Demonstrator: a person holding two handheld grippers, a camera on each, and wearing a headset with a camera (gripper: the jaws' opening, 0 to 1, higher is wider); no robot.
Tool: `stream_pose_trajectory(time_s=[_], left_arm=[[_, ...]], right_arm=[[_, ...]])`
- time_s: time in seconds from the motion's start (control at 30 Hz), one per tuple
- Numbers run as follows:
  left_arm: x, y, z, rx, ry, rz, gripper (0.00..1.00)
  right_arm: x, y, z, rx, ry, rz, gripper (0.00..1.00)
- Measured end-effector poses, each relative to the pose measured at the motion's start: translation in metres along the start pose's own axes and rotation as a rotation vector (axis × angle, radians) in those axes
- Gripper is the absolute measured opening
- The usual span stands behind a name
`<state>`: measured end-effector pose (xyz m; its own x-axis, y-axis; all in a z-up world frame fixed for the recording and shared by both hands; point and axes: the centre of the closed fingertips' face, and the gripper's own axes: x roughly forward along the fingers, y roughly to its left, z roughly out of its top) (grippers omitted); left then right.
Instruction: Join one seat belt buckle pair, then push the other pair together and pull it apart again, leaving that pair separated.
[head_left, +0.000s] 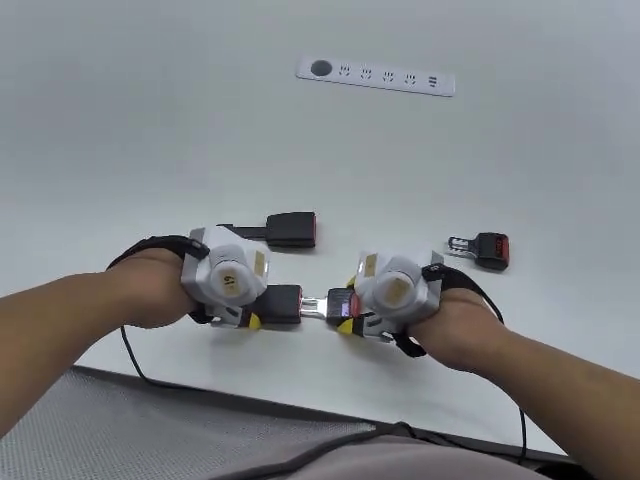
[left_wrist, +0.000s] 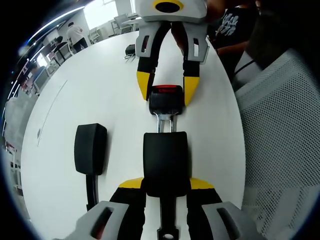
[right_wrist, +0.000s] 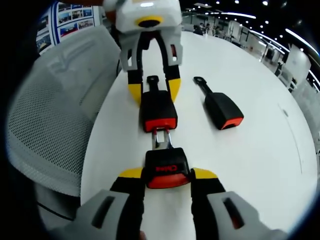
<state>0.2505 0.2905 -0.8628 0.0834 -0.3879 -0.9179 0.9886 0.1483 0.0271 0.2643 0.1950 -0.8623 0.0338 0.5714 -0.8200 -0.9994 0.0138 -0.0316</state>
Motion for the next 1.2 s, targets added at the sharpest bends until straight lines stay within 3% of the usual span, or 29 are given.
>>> stream_pose_trajectory(time_s=[0.47,1.2], left_arm=[[0.001,0.000,0.001,0.014,-0.015,-0.007,0.32],[0.001,0.001,0.001,0.010,-0.022,-0.021,0.31]], right_arm=[[0.006,0.001,0.008,-0.028,-0.009,-0.006,0.35],[0.009,0.002,0.012,0.009,-0.035,-0.038,0.34]])
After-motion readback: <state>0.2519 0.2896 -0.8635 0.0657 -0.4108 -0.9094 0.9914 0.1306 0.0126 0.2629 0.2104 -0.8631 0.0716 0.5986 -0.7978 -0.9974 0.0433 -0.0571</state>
